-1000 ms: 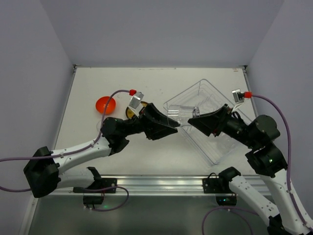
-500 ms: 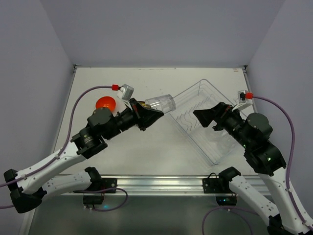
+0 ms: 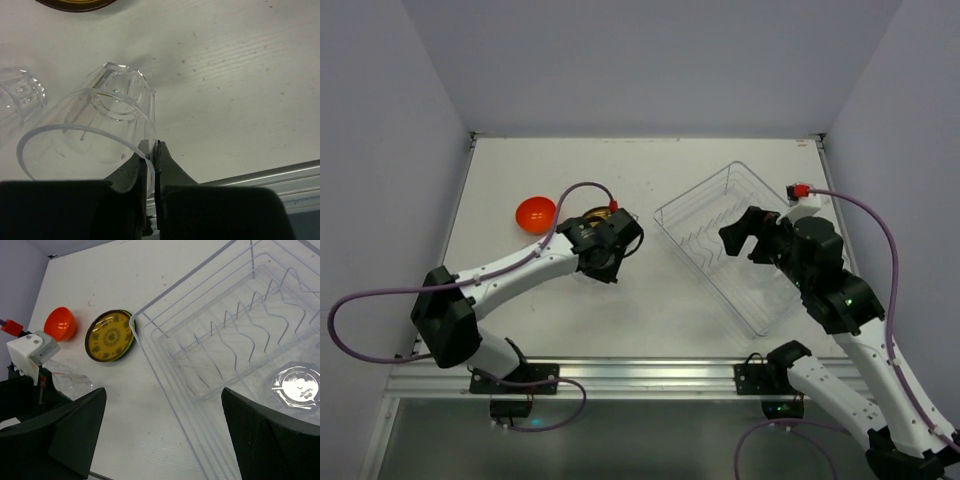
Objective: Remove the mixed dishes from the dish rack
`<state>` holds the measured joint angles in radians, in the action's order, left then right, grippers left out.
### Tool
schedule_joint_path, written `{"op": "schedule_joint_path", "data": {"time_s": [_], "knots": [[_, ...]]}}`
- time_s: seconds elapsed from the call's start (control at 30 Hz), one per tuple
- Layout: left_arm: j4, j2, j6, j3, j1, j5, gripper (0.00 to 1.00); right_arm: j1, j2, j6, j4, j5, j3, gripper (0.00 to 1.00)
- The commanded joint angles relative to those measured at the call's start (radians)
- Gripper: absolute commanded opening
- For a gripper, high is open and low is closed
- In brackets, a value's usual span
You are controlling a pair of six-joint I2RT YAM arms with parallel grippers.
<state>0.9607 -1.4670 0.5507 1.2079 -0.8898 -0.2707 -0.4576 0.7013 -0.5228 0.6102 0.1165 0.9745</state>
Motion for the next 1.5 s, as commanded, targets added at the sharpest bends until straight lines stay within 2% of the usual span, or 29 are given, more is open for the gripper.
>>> {"op": "schedule_joint_path", "data": {"time_s": [0.0, 0.07, 0.27, 0.33, 0.47, 0.6, 0.63, 0.7, 0.8, 0.87, 0.9, 0.97, 1.03, 1.07, 1.3, 1.4, 1.47], "knots": [[0.004, -0.006, -0.138, 0.03, 0.083, 0.048, 0.0, -0.001, -0.002, 0.078, -0.009, 0.04, -0.003, 0.99], [0.019, -0.053, -0.158, 0.053, 0.136, 0.071, 0.0, -0.001, -0.003, 0.086, -0.004, 0.049, -0.008, 0.99], [0.025, -0.176, -0.239, 0.032, 0.19, 0.076, 0.0, -0.001, 0.001, 0.099, 0.005, 0.041, -0.017, 0.99], [0.042, -0.226, -0.244, 0.039, 0.193, 0.036, 0.0, -0.001, 0.004, 0.104, 0.006, 0.049, -0.022, 0.99], [0.013, -0.242, -0.268, 0.076, 0.195, 0.077, 0.0, -0.001, 0.017, 0.099, 0.014, 0.046, -0.02, 0.99], [0.02, -0.266, -0.287, 0.085, 0.203, 0.067, 0.05, -0.001, 0.015, 0.098, 0.007, 0.034, -0.037, 0.99], [0.015, -0.266, -0.29, 0.072, 0.203, 0.065, 0.13, -0.001, 0.017, 0.098, 0.005, 0.034, -0.04, 0.99], [0.006, -0.263, -0.287, 0.062, 0.206, 0.067, 0.21, -0.001, 0.02, 0.099, 0.008, 0.023, -0.037, 0.99], [0.0, -0.239, -0.281, 0.062, 0.209, 0.045, 0.51, -0.001, 0.027, 0.098, 0.016, -0.012, -0.027, 0.99], [0.007, -0.211, -0.279, 0.077, 0.21, 0.025, 0.58, -0.001, 0.035, 0.093, 0.025, -0.021, -0.023, 0.99], [0.013, -0.201, -0.272, 0.085, 0.21, 0.015, 0.67, -0.001, 0.038, 0.09, 0.026, -0.017, -0.025, 0.99], [0.03, -0.158, -0.255, 0.111, 0.21, -0.021, 0.75, -0.001, 0.044, 0.08, 0.031, -0.003, -0.033, 0.99], [0.033, -0.095, -0.252, 0.127, 0.209, -0.038, 0.97, 0.0, 0.058, 0.067, 0.033, 0.038, -0.039, 0.99], [0.021, -0.072, -0.258, 0.13, 0.207, -0.033, 1.0, -0.001, 0.067, 0.051, 0.033, 0.058, -0.039, 0.99], [-0.057, 0.144, -0.279, 0.108, 0.204, 0.036, 1.0, 0.045, 0.15, -0.071, 0.051, 0.242, -0.014, 0.99], [-0.172, 0.269, -0.285, 0.058, 0.204, -0.002, 1.0, 0.088, 0.17, -0.12, 0.071, 0.275, -0.016, 0.99], [-0.303, 0.393, -0.311, -0.062, 0.204, -0.06, 1.0, 0.108, 0.167, -0.155, 0.071, 0.273, -0.029, 0.99]]}}
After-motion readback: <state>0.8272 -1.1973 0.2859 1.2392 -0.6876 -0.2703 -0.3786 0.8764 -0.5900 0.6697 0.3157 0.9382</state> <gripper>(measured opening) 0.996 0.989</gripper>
